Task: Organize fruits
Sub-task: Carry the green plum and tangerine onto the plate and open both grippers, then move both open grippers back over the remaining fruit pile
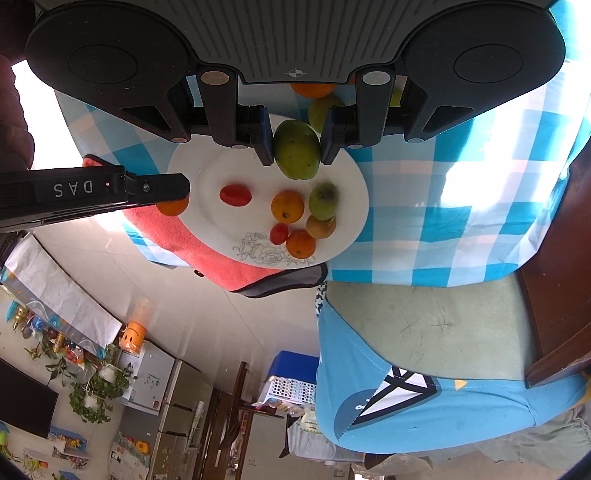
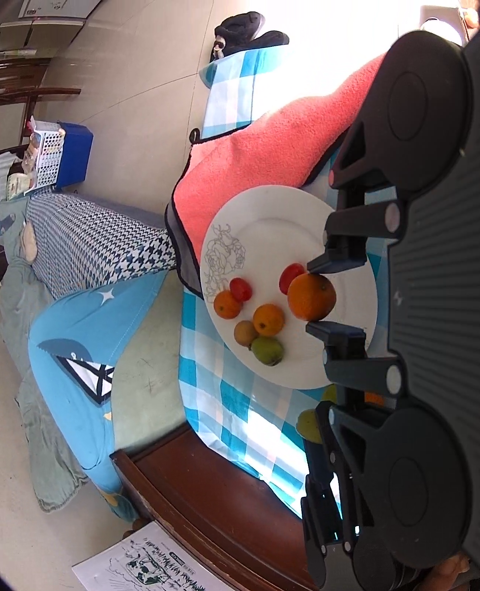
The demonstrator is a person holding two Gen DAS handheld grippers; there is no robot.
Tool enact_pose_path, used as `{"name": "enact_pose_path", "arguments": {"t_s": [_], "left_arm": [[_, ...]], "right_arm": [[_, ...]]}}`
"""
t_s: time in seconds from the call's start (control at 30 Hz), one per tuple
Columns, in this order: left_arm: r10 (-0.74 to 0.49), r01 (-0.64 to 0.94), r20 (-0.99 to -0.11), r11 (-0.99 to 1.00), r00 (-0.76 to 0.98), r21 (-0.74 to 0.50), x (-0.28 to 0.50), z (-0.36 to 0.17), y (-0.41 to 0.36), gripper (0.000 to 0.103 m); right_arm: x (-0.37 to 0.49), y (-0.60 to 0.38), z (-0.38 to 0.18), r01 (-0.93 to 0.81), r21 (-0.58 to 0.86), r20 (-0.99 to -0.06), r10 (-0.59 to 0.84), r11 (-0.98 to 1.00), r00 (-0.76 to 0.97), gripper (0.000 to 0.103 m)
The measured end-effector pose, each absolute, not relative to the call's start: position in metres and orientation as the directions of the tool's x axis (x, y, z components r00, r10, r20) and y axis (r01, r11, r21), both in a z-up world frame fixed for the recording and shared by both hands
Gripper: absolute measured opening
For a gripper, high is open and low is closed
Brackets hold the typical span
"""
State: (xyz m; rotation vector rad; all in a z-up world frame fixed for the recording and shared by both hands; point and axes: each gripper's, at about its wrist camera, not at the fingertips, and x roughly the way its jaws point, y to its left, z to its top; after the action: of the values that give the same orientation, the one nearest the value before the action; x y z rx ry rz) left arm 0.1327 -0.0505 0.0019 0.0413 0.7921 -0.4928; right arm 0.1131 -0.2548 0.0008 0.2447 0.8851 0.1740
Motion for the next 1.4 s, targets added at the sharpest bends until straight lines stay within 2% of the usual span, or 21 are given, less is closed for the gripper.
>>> {"name": "enact_pose_path", "arguments": {"t_s": [0.4,0.77,0.93,1.03,1.1,1.17,1.4], "left_arm": [[-0.387,0.434,-0.720,0.891,0.576,-0.133,0.158,-0.022,-0.073,0.024],[-0.372,0.424,-0.716,0.898,0.591,-0.117,0.159,-0.018,-0.078,0.028],[-0.349,0.406,-0.715,0.909,0.606,-0.099,0.155,-0.007,-0.073,0.044],[-0.327,0.390,-0.716,0.917,0.617,-0.082,0.150,0.002,-0.068,0.062],[-0.302,0.373,-0.714,0.926,0.631,-0.062,0.145,0.008,-0.062,0.080],[-0.294,0.366,-0.713,0.929,0.636,-0.057,0.141,0.013,-0.055,0.085],[-0.263,0.349,-0.755,0.936,0.601,-0.048,0.132,0.020,-0.025,0.091]], "right_arm": [[0.124,-0.257,-0.022,0.019,0.283,-0.783,0.219,0.959,0.582,0.028],[0.127,-0.259,-0.021,0.029,0.323,-0.760,0.241,0.946,0.603,0.031],[0.127,-0.260,-0.016,0.028,0.339,-0.745,0.251,0.940,0.618,0.033],[0.126,-0.259,-0.013,0.019,0.340,-0.741,0.256,0.940,0.621,0.034],[0.125,-0.256,-0.012,0.002,0.337,-0.739,0.263,0.942,0.621,0.037],[0.123,-0.253,-0.011,-0.019,0.334,-0.736,0.273,0.942,0.620,0.038],[0.115,-0.236,-0.011,-0.087,0.323,-0.739,0.308,0.943,0.599,0.041]]}}
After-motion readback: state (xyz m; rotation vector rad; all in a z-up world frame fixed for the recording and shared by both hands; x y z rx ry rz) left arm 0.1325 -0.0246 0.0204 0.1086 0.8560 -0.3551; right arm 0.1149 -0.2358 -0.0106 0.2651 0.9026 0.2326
